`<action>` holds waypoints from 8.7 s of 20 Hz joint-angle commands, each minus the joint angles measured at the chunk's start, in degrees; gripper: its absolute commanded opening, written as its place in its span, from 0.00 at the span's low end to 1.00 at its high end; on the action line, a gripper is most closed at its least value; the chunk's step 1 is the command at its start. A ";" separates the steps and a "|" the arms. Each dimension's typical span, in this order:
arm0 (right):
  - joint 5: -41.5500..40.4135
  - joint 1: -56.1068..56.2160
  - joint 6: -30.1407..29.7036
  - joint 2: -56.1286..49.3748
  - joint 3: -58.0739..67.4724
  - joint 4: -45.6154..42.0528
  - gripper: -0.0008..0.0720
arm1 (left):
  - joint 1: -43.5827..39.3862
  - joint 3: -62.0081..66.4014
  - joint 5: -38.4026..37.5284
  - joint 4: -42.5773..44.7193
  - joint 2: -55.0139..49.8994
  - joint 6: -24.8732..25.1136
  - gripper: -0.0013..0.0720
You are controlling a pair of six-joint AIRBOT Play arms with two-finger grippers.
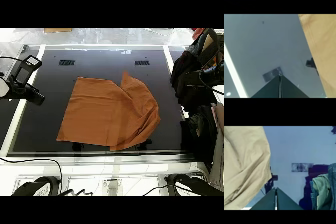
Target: Fold the clothes and pants, and hang the long-sleeved shirts on hangers.
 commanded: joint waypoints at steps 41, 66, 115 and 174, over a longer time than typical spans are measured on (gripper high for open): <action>-17.64 -18.40 -19.10 30.84 -80.89 46.16 0.05 | 0.07 0.00 0.02 0.00 0.02 0.02 0.03; -43.25 -14.29 -23.96 3.02 -81.85 62.88 0.44 | 0.07 0.00 0.00 0.00 0.02 0.02 0.03; -16.94 -10.91 -11.96 25.00 -53.64 22.32 0.03 | 12.55 -7.65 -18.27 -19.26 -19.67 -9.49 0.03; -31.04 -10.91 -18.36 22.75 7.08 38.49 0.03 | 24.39 -4.26 34.40 -61.59 36.70 7.13 0.03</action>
